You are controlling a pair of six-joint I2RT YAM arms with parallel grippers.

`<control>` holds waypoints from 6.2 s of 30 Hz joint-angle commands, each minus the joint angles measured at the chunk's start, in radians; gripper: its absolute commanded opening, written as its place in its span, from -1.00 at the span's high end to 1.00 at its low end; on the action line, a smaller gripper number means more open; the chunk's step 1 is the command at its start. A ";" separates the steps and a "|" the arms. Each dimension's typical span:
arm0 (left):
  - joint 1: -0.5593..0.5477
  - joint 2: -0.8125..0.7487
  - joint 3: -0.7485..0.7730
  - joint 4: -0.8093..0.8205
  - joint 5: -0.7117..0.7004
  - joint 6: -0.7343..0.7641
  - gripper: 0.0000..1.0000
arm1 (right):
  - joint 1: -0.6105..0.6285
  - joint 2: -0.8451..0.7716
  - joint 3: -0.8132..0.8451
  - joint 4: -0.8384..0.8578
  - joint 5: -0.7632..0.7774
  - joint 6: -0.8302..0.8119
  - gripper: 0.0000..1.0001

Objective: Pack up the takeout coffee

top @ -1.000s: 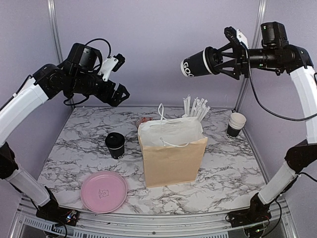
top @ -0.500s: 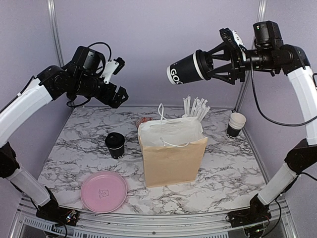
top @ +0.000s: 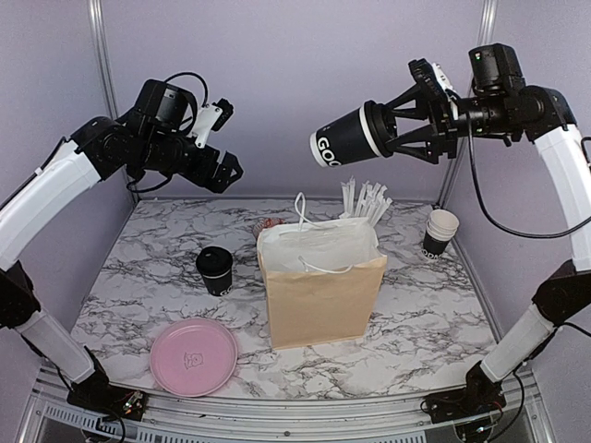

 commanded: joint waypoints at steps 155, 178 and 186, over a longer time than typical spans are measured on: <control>-0.077 0.108 -0.188 0.037 0.474 0.159 -0.88 | 0.689 -0.005 -0.505 -0.167 0.891 0.083 0.25; -0.061 0.152 -0.097 0.003 0.488 0.154 -0.88 | 0.690 -0.032 -0.589 -0.163 0.882 0.054 0.26; -0.058 0.158 -0.079 -0.014 0.407 0.202 -0.92 | 0.689 0.005 -0.577 -0.154 0.904 0.024 0.30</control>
